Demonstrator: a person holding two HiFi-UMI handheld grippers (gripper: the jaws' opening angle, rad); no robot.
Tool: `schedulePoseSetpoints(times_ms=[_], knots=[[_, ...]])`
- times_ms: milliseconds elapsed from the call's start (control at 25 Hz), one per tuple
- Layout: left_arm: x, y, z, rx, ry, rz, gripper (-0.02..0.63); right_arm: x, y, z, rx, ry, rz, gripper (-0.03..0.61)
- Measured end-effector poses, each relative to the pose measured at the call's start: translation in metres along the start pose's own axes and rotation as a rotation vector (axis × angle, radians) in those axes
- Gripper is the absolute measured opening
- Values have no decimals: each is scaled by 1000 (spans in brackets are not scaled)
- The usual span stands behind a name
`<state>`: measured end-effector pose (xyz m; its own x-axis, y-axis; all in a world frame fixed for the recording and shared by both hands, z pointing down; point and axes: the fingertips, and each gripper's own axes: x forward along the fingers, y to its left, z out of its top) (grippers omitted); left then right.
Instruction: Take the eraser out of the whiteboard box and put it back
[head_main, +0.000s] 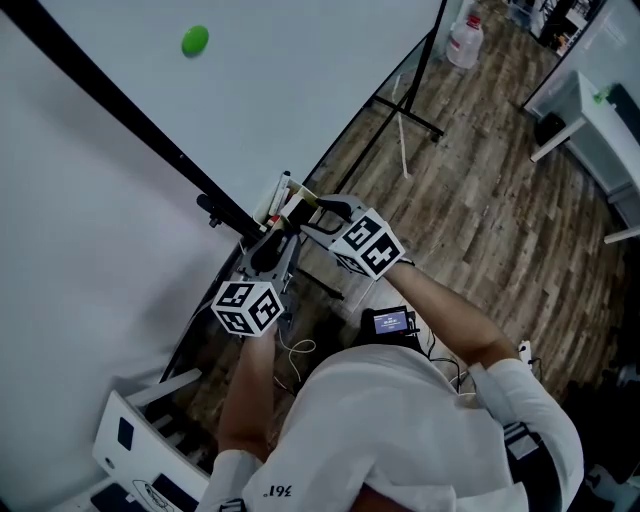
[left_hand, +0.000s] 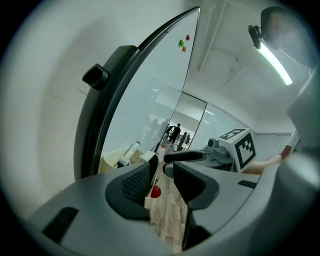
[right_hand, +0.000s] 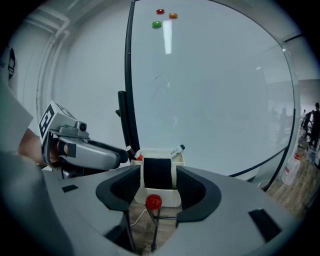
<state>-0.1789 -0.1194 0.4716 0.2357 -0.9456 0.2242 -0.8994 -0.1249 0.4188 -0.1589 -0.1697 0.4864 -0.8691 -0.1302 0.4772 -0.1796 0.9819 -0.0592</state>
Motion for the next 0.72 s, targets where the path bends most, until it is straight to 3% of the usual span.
schedulePoseSetpoints(times_ms=[720], knots=[[0, 30, -20, -49, 34, 74, 138, 49, 0, -13, -13, 73, 3, 264]])
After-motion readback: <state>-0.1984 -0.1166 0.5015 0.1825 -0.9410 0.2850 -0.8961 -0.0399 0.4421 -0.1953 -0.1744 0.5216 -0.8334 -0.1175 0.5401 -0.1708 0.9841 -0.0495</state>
